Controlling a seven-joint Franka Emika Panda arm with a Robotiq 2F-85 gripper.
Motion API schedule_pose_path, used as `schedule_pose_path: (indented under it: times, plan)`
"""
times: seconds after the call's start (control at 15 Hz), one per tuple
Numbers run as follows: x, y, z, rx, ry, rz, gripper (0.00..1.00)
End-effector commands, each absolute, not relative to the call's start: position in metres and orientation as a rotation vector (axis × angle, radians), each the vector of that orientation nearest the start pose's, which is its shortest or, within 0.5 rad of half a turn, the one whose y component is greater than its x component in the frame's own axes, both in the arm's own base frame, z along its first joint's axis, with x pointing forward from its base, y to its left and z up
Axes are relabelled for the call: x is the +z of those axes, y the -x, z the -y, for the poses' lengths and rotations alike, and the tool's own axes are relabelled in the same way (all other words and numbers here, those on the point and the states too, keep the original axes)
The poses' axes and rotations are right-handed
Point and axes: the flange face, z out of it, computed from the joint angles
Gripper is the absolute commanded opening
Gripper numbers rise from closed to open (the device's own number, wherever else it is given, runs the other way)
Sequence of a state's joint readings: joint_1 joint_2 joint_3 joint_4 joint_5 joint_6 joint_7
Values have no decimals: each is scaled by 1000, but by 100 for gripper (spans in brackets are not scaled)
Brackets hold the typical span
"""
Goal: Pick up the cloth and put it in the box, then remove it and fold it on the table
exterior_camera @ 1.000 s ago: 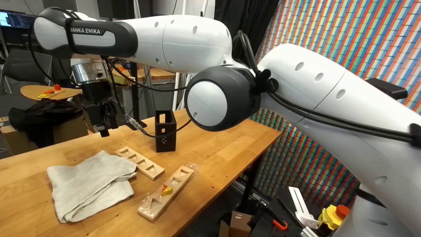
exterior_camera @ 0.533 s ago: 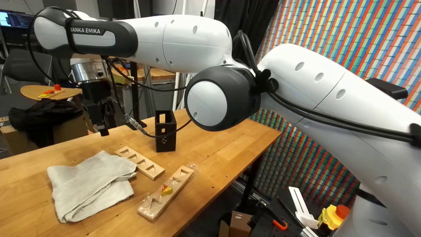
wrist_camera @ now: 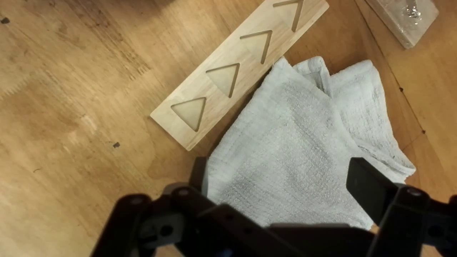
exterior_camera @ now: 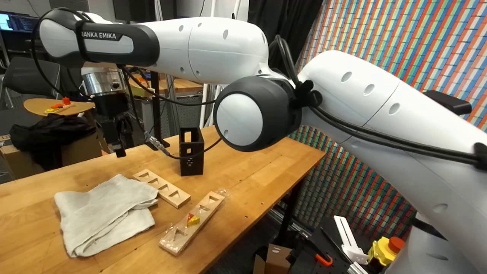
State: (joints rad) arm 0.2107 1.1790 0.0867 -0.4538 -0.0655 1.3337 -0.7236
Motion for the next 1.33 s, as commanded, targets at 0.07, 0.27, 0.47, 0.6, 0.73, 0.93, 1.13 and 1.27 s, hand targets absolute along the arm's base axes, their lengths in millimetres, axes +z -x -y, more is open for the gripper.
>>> schedule_pose_path:
  times: [0.07,0.27,0.47,0.6,0.73,0.93,1.13,1.27]
  plan:
    - [305,-743,-185,419,2680,1378,100]
    - [302,-743,-198,386,2711,1281,100]
    - [301,-745,-221,300,2800,1042,100]
    - [296,-744,-239,267,2847,963,100]
    - [290,-741,-253,264,2891,943,100]
    - [280,-733,-268,319,2946,960,100]
    - [270,-728,-273,362,2987,978,100]
    - [263,-726,-275,388,3013,995,100]
